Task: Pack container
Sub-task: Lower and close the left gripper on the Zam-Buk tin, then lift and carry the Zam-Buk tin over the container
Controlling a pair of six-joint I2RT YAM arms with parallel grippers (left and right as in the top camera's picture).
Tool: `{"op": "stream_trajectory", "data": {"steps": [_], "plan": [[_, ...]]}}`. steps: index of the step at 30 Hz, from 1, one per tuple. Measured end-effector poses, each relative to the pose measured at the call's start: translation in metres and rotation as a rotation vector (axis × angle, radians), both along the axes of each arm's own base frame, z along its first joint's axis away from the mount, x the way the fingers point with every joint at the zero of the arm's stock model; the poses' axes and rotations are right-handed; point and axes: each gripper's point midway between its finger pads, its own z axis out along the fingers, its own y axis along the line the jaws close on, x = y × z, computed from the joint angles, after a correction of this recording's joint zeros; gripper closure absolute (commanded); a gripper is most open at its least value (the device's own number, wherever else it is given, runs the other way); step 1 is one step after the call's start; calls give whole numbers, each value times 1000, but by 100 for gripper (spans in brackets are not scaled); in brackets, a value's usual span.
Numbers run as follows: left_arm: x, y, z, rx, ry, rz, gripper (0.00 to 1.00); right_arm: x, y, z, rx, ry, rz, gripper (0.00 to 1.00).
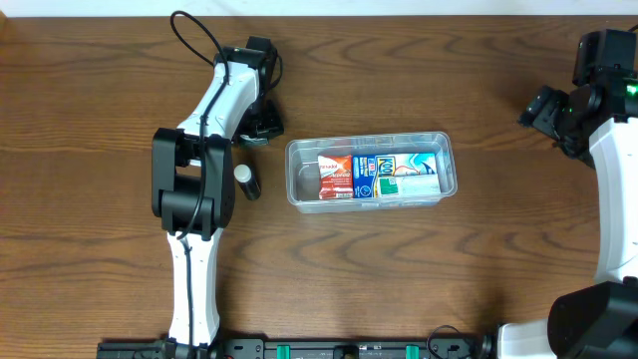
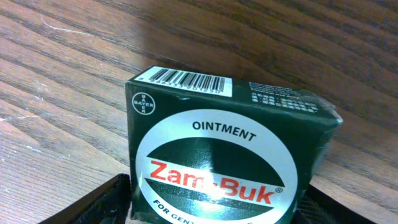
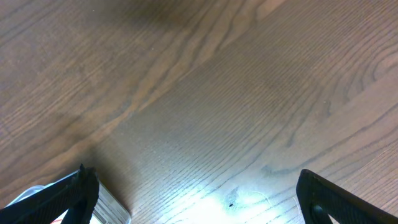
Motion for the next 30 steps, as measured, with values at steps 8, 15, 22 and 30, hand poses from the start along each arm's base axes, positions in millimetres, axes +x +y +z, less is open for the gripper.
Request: {"op": "stream_trajectory", "data": {"steps": [8, 15, 22, 30], "plan": [[1, 0, 14, -4, -22, -8, 31, 0, 0, 0, 0, 0, 0, 1], [-2, 0, 31, -7, -36, -9, 32, 0, 0, 0, 0, 0, 0, 2], [-3, 1, 45, -10, -50, -23, 32, 0, 0, 0, 0, 0, 0, 1], [-3, 1, 53, -13, -67, -27, 33, 0, 0, 0, 0, 0, 0, 1]]}}
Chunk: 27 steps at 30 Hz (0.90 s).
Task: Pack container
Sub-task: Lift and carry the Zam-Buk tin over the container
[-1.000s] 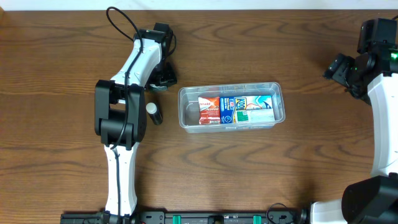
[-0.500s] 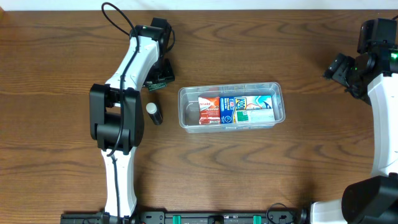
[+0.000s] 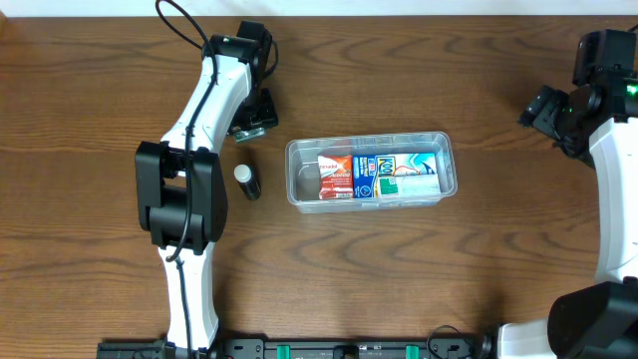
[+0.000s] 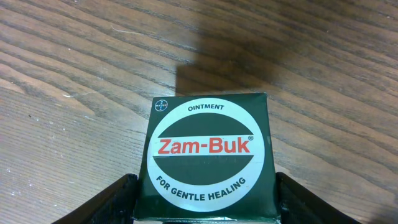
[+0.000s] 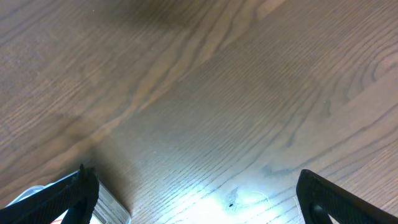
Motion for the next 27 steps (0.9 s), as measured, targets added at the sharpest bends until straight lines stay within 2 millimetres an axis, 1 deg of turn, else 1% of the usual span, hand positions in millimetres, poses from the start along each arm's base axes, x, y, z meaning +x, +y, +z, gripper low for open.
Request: {"op": "stream_trajectory", "data": {"steps": [1, 2, 3, 7, 10, 12, 16, 18, 21, 22, 24, 27], "plan": [[0, 0, 0, 0, 0, 0, 33, 0, 0, 0, 0, 0, 0, 1], [0, 0, 0, 1, 1, 0, 37, 0, 0, 0, 0, 0, 0, 1], [-1, 0, 0, 1, 3, 0, 38, 0, 0, 0, 0, 0, 0, 1], [-4, 1, 2, 3, 14, -3, 38, 0, 0, 0, 0, 0, 0, 1], [-5, 0, 12, -4, -1, -3, 38, 0, 0, 0, 0, 0, 0, 1], [-4, -2, 26, -23, -31, -4, 38, 0, 0, 0, 0, 0, 0, 1], [-7, -8, 65, -74, -109, -9, 38, 0, 0, 0, 0, 0, 0, 1], [-12, -11, 88, -98, -149, -15, 38, 0, 0, 0, 0, 0, 0, 1], [-22, -17, 115, -120, -191, -32, 38, 0, 0, 0, 0, 0, 0, 1], [-27, -22, 125, -125, -204, -45, 39, 0, 0, 0, 0, 0, 0, 1], [-38, -33, 138, -134, -217, -77, 41, 0, 0, 0, 0, 0, 0, 1], [-55, -56, 151, -150, -220, -141, 41, 0, 0, 0, 0, 0, 0, 1]]}}
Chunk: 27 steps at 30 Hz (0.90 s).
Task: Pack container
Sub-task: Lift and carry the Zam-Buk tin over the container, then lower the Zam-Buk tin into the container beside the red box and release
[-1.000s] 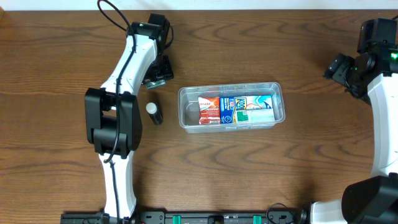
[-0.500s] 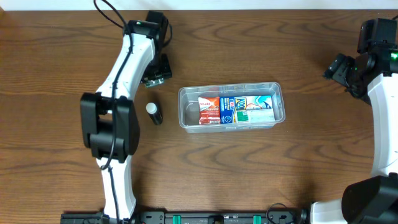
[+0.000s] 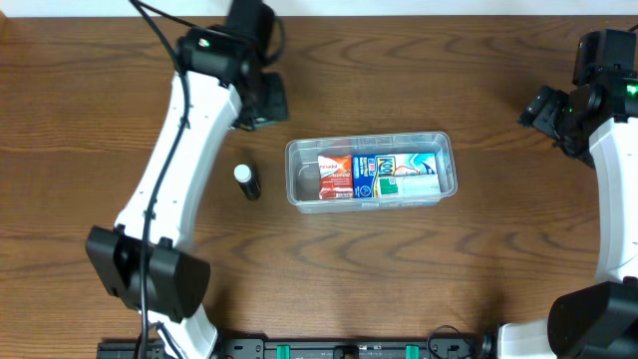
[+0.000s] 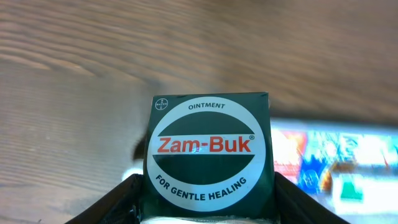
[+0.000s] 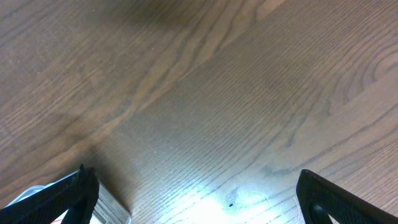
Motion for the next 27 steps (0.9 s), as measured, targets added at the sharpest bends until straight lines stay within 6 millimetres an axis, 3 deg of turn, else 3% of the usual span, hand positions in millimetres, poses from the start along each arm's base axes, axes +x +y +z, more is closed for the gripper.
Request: {"op": "stream_trajectory", "data": {"steps": [8, 12, 17, 27], "plan": [[-44, -80, 6, 0, 7, -228, 42, 0, 0, 0, 0, 0, 0, 1], [-59, -103, 5, 0, 8, -283, 43, 0, 0, 0, 0, 0, 0, 1], [-70, -115, -5, 16, 25, -284, 43, 0, 0, 0, 0, 0, 0, 1], [-74, -118, -56, 69, 68, -206, 43, 0, 0, 0, 0, 0, 0, 1]]}}
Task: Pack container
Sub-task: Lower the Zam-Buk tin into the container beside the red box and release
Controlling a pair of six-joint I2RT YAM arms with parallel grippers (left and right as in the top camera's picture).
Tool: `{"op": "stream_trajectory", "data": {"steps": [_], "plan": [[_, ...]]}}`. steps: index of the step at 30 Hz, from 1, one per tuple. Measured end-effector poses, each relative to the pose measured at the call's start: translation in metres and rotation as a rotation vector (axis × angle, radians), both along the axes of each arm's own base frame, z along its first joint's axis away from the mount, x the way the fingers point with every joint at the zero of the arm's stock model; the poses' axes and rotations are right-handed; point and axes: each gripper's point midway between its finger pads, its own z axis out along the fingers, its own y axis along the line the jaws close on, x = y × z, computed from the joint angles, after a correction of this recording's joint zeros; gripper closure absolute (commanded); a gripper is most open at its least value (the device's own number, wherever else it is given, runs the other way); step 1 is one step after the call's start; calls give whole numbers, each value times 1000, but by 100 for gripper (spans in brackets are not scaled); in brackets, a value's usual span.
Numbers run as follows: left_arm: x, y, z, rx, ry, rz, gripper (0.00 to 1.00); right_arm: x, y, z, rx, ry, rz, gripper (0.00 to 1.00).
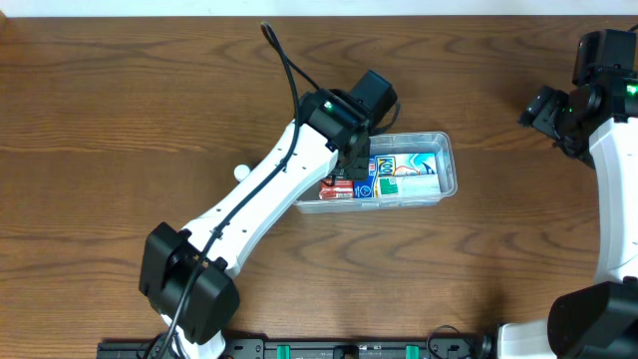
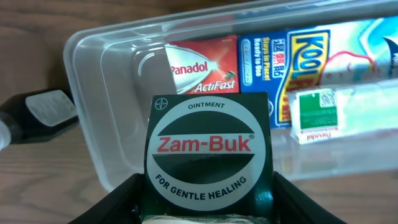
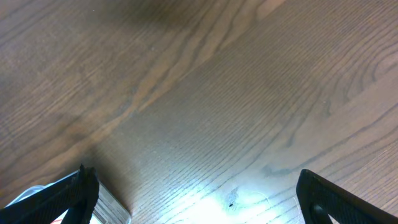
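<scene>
My left gripper (image 2: 208,208) is shut on a dark green Zam-Buk ointment box (image 2: 208,146) and holds it over the left end of the clear plastic container (image 2: 93,124). In the container lie a red Panadol box (image 2: 202,59), a blue box (image 2: 311,53) and a white and green carton (image 2: 342,112). From overhead, the left gripper (image 1: 355,160) covers the left part of the container (image 1: 446,160). At the far right my right gripper (image 3: 196,199) stands open over bare wood, with nothing between its fingers (image 3: 78,193).
A small dark bottle with a white cap (image 2: 34,112) lies on the table just left of the container; only its cap (image 1: 240,172) shows from overhead, beside the left arm. The right arm (image 1: 608,150) stands along the table's right edge.
The left arm has gone from behind the container's back left corner to over its left end, still holding the Zam-Buk box. The right arm has not moved.
At first the Zam-Buk box sat tilted between my left fingers on the table, back left of the container. Then it was gripped squarely there. Later it was held higher near the container's back left, and now it is over the container's left end.
</scene>
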Motion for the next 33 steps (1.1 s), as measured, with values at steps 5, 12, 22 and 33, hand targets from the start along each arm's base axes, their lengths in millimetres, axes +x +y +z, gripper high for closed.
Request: {"op": "stream_trajectory", "data": {"steps": [5, 12, 22, 33], "plan": [[9, -6, -11, -28, -32, 33, 43, 0, 0, 0, 0, 0, 0, 1], [10, -7, -34, -37, -37, 51, 43, 0, 0, 0, 0, 0, 0, 1], [17, -3, -42, -11, -78, 64, 42, 0, 0, 0, 0, 0, 0, 1], [26, -1, -40, 0, -123, 72, 43, 0, 0, 0, 0, 0, 0, 1]]}}
